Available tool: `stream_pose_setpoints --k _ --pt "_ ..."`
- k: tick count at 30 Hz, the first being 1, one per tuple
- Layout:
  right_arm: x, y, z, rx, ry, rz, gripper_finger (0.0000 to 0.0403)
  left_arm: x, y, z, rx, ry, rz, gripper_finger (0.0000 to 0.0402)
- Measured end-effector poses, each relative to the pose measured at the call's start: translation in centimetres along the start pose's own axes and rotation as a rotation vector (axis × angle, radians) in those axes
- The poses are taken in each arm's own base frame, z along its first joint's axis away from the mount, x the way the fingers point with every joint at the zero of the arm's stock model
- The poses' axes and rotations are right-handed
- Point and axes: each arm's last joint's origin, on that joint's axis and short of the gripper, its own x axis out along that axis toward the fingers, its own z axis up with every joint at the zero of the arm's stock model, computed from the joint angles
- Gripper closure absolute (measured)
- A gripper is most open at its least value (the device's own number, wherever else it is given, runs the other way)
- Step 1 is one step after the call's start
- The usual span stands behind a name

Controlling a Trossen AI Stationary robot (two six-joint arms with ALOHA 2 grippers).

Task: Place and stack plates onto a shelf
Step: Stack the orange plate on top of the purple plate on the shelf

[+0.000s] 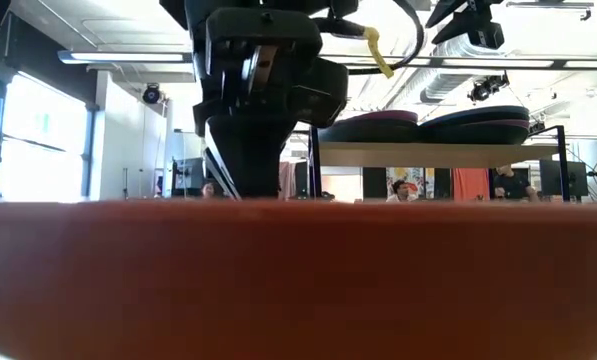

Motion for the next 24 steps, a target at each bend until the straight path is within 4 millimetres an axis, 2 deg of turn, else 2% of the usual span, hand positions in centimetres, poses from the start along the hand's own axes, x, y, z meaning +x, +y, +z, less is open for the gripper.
stream_pose_setpoints --k 5,11,18,24 --pt "0.0 0.0 0.0 0.000 -0.006 -0.010 0.0293 -1.5 0.8 0.5 0.029 -0.016 0.017 0.0400" --pt "0.0 -0.4 0.3 0.012 -0.085 -0.138 0.0293 -4.5 3.0 1.5 0.043 -0.046 0.042 0.0400" --pt "0.7 -0.9 0.7 0.062 -0.162 -0.293 0.0293 -9.5 6.3 2.2 0.039 -0.108 0.128 0.0401" --pt "3.5 -1.3 1.7 0.065 -0.147 -0.394 0.0293 -14.9 9.2 2.4 0.032 -0.228 0.160 0.0401"
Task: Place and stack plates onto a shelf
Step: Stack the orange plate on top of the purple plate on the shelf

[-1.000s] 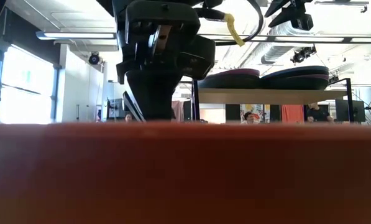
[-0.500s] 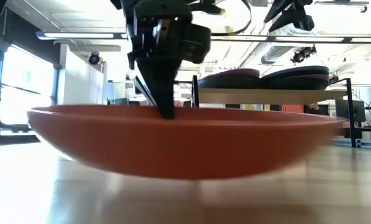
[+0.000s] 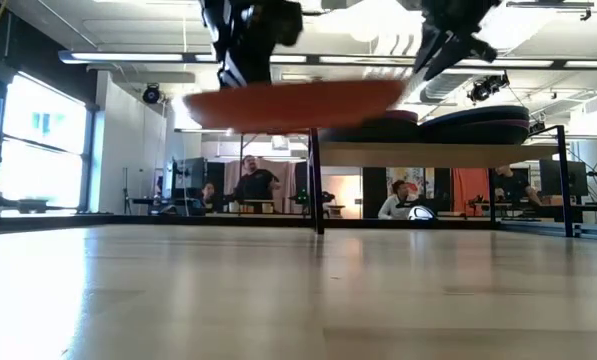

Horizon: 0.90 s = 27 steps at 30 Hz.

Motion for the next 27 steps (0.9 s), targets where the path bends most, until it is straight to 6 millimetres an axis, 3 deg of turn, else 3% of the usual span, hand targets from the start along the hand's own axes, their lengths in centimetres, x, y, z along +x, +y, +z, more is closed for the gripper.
stream_pose_setpoints --k 8,14,18,27 --pt "3.8 1.0 0.5 0.047 0.026 -0.073 0.0293 -6.0 4.4 0.1 -0.030 -0.145 0.063 0.0401" --pt "5.3 1.2 0.3 0.100 0.061 -0.108 0.0293 -8.8 6.5 -0.8 -0.048 -0.178 0.136 0.0401" --pt "6.1 1.3 0.2 0.114 0.083 -0.127 0.0293 -9.8 7.3 -1.2 -0.039 -0.188 0.162 0.0401" --pt "7.6 1.6 0.1 0.156 0.105 -0.149 0.0293 -10.1 8.2 -1.4 -0.006 -0.169 0.186 0.0401"
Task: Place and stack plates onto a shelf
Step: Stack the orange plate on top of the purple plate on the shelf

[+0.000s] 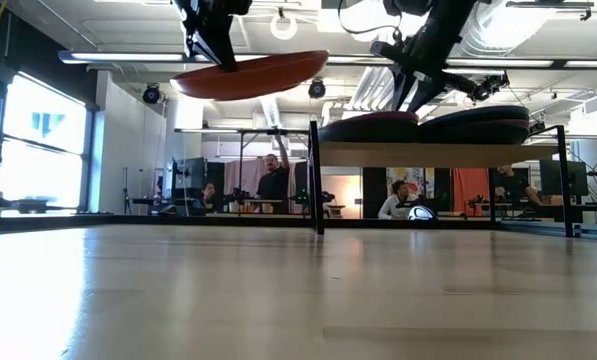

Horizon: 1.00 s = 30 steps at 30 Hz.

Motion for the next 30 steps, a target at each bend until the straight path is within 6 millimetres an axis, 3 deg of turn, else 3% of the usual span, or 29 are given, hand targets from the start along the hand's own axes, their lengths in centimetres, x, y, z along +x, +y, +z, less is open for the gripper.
stream_pose_setpoints --k 6,20,30 --pt "1.4 0.4 -0.2 0.010 0.036 -0.027 0.0293 0.0 0.0 0.0 0.030 0.000 0.003 0.0401" --pt "1.4 0.5 0.5 0.044 -0.010 0.011 0.0293 -0.1 0.2 -1.1 0.061 0.116 0.047 0.0401" --pt "-1.7 1.4 1.2 0.062 -0.110 0.242 0.0293 0.1 1.5 -0.4 0.086 0.050 0.118 0.0401"
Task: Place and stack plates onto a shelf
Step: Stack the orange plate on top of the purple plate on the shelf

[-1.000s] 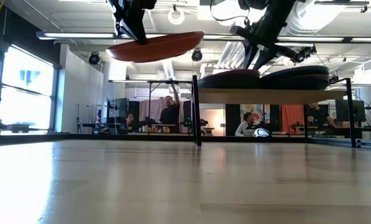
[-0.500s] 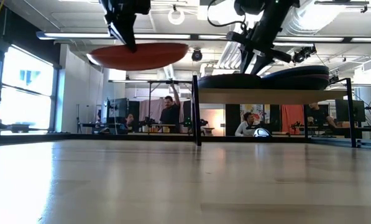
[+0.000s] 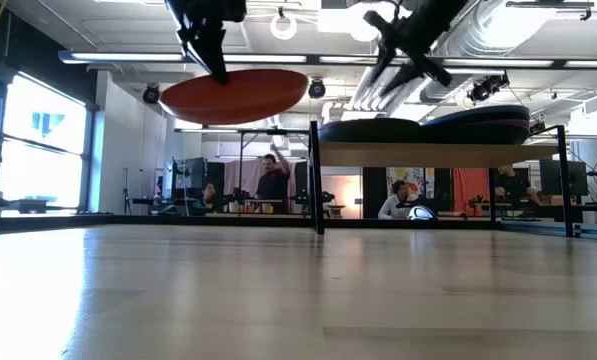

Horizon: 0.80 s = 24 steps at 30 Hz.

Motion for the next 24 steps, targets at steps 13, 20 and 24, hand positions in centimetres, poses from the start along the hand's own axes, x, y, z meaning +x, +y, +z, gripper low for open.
stream_pose_setpoints --k 13,20,24 --pt "-1.2 5.1 -2.8 -0.104 -0.056 0.266 0.0293 0.3 1.9 0.9 -0.131 -0.090 0.065 0.0401" --pt "0.0 5.8 -4.1 -0.155 -0.061 0.227 0.0293 0.2 2.0 1.7 -0.120 -0.177 0.075 0.0401" --pt "0.7 6.1 -4.5 -0.164 -0.046 0.220 0.0293 0.1 2.0 2.0 -0.125 -0.209 0.078 0.0401"
